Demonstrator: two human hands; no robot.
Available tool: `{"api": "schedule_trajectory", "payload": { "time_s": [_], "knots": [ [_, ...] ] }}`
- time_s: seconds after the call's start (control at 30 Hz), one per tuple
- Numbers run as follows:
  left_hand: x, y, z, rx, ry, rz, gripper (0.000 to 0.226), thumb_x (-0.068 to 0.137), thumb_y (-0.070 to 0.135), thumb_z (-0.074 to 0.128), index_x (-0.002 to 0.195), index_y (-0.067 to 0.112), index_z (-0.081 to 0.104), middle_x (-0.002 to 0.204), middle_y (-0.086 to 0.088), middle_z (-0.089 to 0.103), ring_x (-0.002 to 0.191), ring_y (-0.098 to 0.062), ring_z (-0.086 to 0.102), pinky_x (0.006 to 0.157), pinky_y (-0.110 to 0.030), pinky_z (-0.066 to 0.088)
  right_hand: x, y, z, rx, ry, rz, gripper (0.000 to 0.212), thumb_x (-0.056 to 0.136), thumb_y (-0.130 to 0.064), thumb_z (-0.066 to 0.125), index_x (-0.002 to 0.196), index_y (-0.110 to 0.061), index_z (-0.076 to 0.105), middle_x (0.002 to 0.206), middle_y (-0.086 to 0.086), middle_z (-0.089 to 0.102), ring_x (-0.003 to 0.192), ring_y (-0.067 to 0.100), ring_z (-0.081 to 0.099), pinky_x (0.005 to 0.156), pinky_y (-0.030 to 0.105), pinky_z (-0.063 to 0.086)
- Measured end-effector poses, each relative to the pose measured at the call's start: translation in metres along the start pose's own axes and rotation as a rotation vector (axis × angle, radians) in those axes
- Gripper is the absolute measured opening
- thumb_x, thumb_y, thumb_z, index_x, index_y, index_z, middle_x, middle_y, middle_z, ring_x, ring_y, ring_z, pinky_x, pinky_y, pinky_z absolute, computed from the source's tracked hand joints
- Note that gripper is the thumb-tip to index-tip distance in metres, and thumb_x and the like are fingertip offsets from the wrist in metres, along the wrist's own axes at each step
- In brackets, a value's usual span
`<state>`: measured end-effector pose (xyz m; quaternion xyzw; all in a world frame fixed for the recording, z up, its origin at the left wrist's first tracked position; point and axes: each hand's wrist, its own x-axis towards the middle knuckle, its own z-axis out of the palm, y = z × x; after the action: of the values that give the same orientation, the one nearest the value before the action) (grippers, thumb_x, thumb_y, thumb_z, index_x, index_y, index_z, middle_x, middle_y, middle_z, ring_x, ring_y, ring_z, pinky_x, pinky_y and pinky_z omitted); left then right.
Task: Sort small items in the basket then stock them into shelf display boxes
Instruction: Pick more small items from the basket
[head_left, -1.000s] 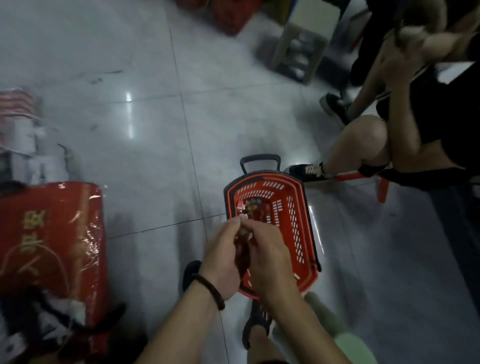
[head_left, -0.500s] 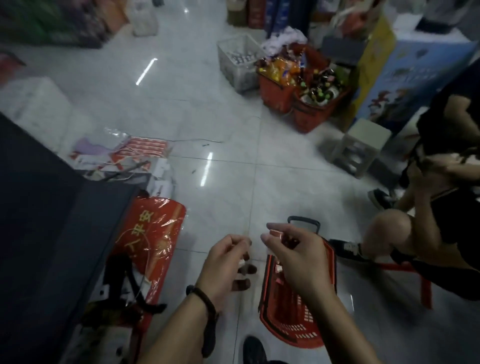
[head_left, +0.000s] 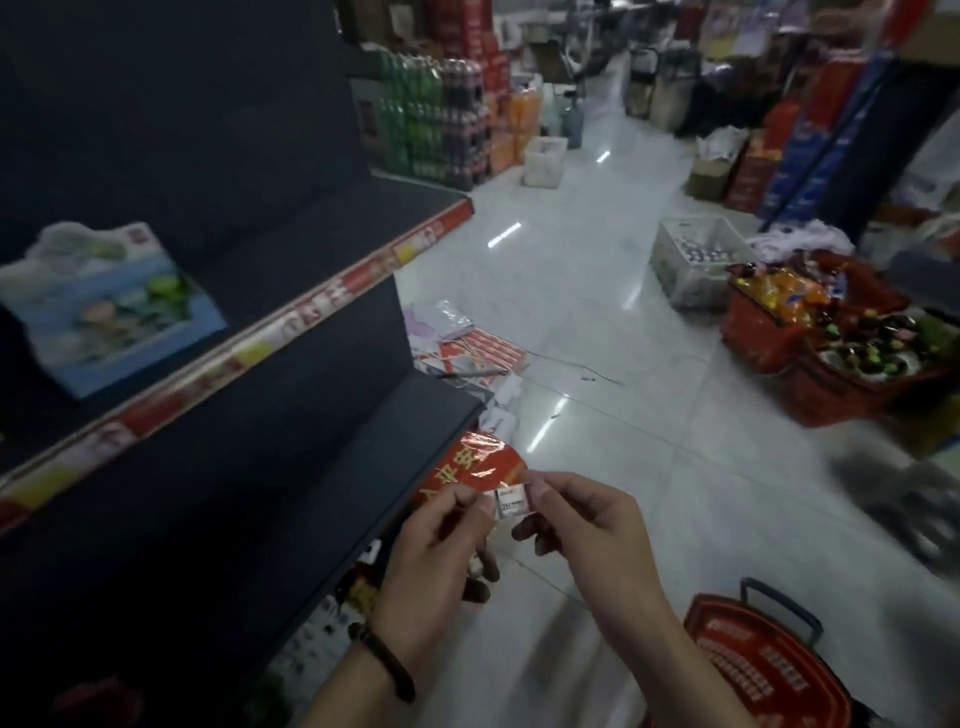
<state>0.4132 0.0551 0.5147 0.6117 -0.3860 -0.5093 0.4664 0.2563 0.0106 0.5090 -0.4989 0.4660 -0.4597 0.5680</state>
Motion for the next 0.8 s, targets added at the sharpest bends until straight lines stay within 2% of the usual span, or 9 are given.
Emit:
{"api": "schedule_trajectory", "payload": {
  "time_s": [0.07,0.13,0.23,0.3,0.4,0.53,0.67,0.73,0.8],
  "knots": [
    [-0.012,0.004,-0.053,-0.015,0.063,0.060,0.022,0.105,0.028,0.060,0.089,0.018,0.070,0.070,-0.010,0.064,0.062,-0.020,0.058,0.057,-0.035,0.048,-0.001,-0.007,0.047,-0.095,-0.096,-0.081,0.022,0.098,-0.005,0.071,0.108,-0.021,0.083,0.095,0.000,0.081,0.088,0.019,0.078,0.075,0.027,0.060],
    [-0.022,0.010,-0.100,-0.028,0.127,0.101,0.021,0.105,0.023,0.061,0.087,0.014,0.069,0.063,-0.004,0.059,0.058,-0.020,0.054,0.055,-0.033,0.044,-0.002,-0.015,0.088,-0.185,-0.223,-0.173,0.032,0.091,-0.003,0.081,0.113,-0.028,0.081,0.103,-0.005,0.079,0.097,0.018,0.076,0.085,0.031,0.062],
    [-0.040,0.012,-0.184,-0.002,0.231,0.125,0.023,0.105,0.023,0.061,0.084,0.018,0.070,0.060,-0.007,0.055,0.057,-0.026,0.053,0.053,-0.034,0.043,0.000,-0.022,0.164,-0.560,-0.335,-0.507,0.043,0.086,-0.014,0.088,0.121,-0.038,0.077,0.112,-0.021,0.069,0.106,0.005,0.068,0.090,0.020,0.057],
    [-0.049,0.016,-0.227,0.017,0.258,0.127,0.026,0.106,0.028,0.059,0.083,0.024,0.071,0.060,-0.009,0.055,0.057,-0.027,0.053,0.056,-0.036,0.043,0.002,-0.027,0.206,-0.657,-0.391,-0.730,0.044,0.086,-0.016,0.088,0.126,-0.031,0.077,0.116,-0.020,0.065,0.106,-0.001,0.064,0.088,0.017,0.055],
    [-0.068,0.025,-0.288,0.020,0.316,0.126,0.028,0.105,0.034,0.060,0.080,0.030,0.072,0.059,-0.006,0.055,0.059,-0.024,0.057,0.059,-0.035,0.046,0.002,-0.032,0.270,-0.585,-0.492,-0.917,0.041,0.085,-0.008,0.088,0.123,-0.020,0.079,0.118,-0.012,0.066,0.104,0.001,0.065,0.083,0.017,0.056],
    [-0.083,0.036,-0.344,0.042,0.420,0.177,0.028,0.105,0.035,0.061,0.079,0.032,0.072,0.058,-0.002,0.055,0.058,-0.022,0.057,0.056,-0.034,0.045,-0.003,-0.036,0.336,-0.457,-0.551,-0.968,0.032,0.085,-0.003,0.087,0.114,-0.016,0.083,0.116,-0.008,0.070,0.099,0.003,0.070,0.082,0.020,0.058],
    [-0.091,0.041,-0.388,0.185,0.613,0.241,0.034,0.107,0.039,0.053,0.078,0.025,0.065,0.060,-0.001,0.057,0.057,-0.015,0.057,0.059,-0.035,0.046,0.016,-0.050,0.394,-0.423,-0.628,-0.985,0.023,0.081,-0.005,0.085,0.098,-0.020,0.084,0.106,-0.013,0.073,0.088,0.004,0.072,0.074,0.021,0.058],
    [-0.090,0.040,-0.403,0.355,0.766,0.274,0.032,0.106,0.040,0.054,0.078,0.025,0.061,0.063,0.005,0.059,0.059,-0.009,0.057,0.060,-0.036,0.049,0.030,-0.063,0.415,-0.462,-0.637,-0.973,0.016,0.079,-0.010,0.084,0.090,-0.022,0.083,0.101,-0.015,0.074,0.088,0.002,0.072,0.076,0.019,0.056],
    [-0.086,0.038,-0.418,0.615,0.933,0.295,0.020,0.102,0.044,0.058,0.085,0.033,0.062,0.069,0.012,0.063,0.063,-0.005,0.061,0.058,-0.033,0.054,0.048,-0.076,0.439,-0.518,-0.692,-0.952,0.011,0.080,-0.014,0.083,0.086,-0.024,0.082,0.096,-0.017,0.073,0.088,0.002,0.071,0.079,0.023,0.057]
  ]
}}
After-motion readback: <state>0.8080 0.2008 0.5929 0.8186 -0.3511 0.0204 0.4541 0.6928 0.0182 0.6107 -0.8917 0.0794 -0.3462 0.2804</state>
